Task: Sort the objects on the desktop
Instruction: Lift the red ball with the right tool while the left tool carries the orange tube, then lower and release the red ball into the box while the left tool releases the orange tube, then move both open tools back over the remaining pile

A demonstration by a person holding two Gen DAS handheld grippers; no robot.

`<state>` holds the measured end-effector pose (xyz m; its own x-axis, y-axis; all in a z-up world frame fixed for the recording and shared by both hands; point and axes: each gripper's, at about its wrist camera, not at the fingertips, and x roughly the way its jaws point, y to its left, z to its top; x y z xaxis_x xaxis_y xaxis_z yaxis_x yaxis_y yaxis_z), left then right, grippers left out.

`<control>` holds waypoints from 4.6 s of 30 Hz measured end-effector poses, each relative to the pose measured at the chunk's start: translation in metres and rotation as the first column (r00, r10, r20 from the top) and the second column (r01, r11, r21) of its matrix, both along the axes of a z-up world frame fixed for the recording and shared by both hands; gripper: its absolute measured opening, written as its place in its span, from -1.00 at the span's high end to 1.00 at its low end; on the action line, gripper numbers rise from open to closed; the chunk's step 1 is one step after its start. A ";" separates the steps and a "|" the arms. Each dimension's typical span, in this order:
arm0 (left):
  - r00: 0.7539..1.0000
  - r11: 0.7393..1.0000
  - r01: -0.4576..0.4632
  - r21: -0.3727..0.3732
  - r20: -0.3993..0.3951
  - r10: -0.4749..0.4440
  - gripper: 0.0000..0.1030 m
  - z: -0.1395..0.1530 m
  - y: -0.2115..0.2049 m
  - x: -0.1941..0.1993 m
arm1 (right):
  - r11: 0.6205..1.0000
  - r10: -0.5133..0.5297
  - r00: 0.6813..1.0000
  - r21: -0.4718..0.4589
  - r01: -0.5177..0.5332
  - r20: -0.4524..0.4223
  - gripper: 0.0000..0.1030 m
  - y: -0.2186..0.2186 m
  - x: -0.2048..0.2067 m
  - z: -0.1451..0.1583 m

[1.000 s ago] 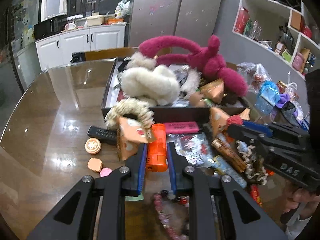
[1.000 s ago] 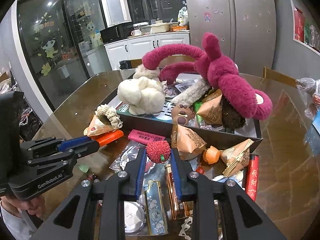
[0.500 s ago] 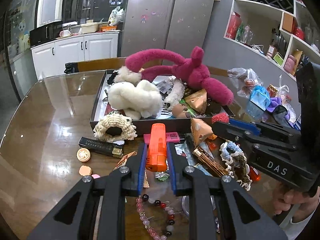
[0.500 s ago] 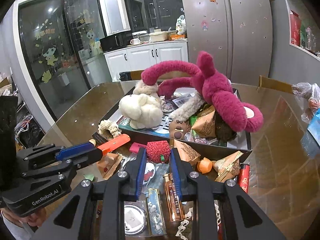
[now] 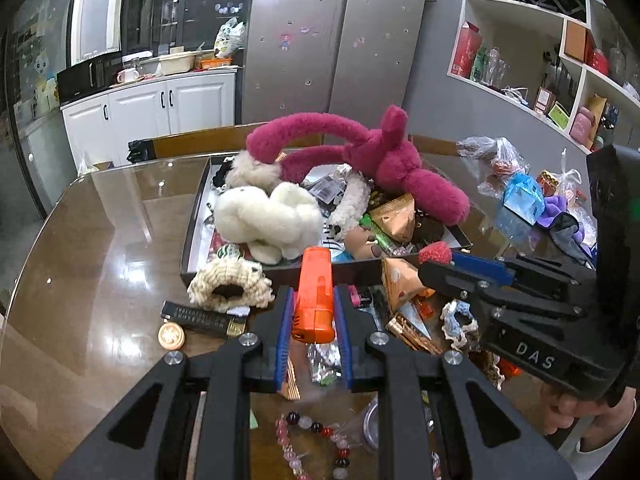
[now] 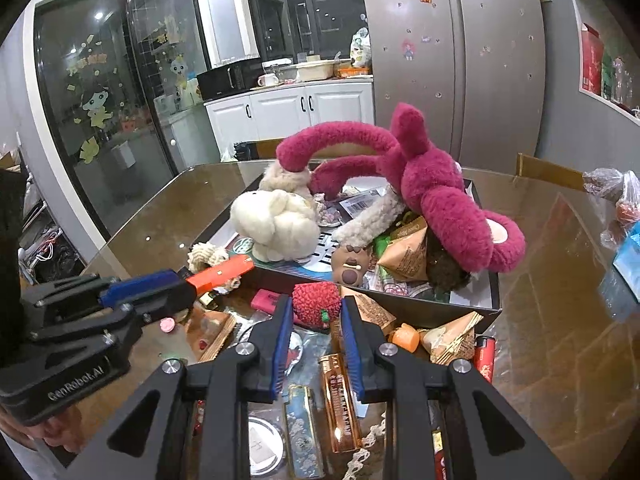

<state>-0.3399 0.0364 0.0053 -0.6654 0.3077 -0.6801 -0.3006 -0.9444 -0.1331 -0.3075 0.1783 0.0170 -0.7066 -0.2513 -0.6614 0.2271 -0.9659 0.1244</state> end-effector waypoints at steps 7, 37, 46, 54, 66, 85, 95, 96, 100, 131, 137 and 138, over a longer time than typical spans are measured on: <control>1.000 1.000 0.025 -0.017 0.001 -0.025 0.60 0.001 0.016 -0.022 | 1.000 -0.011 1.000 0.018 0.011 0.014 0.52 0.005 -0.020 -0.004; 0.998 0.998 0.056 -0.042 0.039 -0.055 0.59 -0.020 0.035 -0.073 | 0.999 -0.036 0.998 0.041 0.034 0.052 0.52 0.012 -0.093 -0.023; 0.998 0.986 -0.029 -0.166 -0.052 0.020 -0.79 -0.012 0.033 -0.067 | 0.992 -0.085 0.996 0.090 0.087 -0.017 -0.48 0.012 -0.085 -0.004; 0.998 0.988 -0.033 -0.152 -0.057 0.024 -0.82 -0.004 0.029 -0.064 | 0.994 -0.080 0.997 0.074 0.081 -0.019 -0.56 0.012 -0.080 0.006; 0.997 0.991 -0.053 -0.125 -0.060 0.046 -0.82 0.009 0.013 -0.044 | 0.995 -0.054 0.997 0.076 0.058 -0.049 -0.56 0.005 -0.063 0.021; 0.996 0.995 -0.082 -0.062 -0.028 0.080 -0.82 -0.014 -0.025 0.017 | 0.996 -0.035 0.995 0.074 0.042 -0.088 -0.55 -0.013 -0.001 0.019; 0.996 0.994 -0.087 -0.062 -0.013 0.086 -0.82 -0.026 -0.030 0.020 | 0.993 -0.082 0.996 0.087 0.085 -0.032 -0.55 -0.014 0.008 -0.011; 0.997 0.994 -0.083 -0.064 -0.009 0.083 -0.81 -0.028 -0.029 0.020 | 0.993 -0.081 0.996 0.089 0.083 -0.027 -0.55 -0.015 0.007 -0.013; 0.998 0.996 -0.066 -0.067 -0.006 0.066 -0.81 -0.031 -0.025 0.021 | 0.993 -0.062 0.998 0.103 0.061 0.003 -0.55 -0.021 0.004 -0.024; 0.996 0.995 -0.048 -0.087 0.076 0.055 -0.79 -0.060 -0.019 0.007 | 0.992 -0.074 0.995 0.110 0.067 0.063 -0.55 -0.013 -0.014 -0.050; 0.994 0.995 -0.048 -0.090 0.099 0.057 -0.79 -0.067 -0.018 0.000 | 0.994 -0.090 0.992 0.063 0.085 0.090 -0.55 -0.006 -0.022 -0.053; 0.993 0.995 -0.048 -0.091 0.103 0.058 -0.79 -0.068 -0.018 -0.001 | 0.994 -0.091 0.991 0.064 0.086 0.094 -0.55 -0.006 -0.023 -0.053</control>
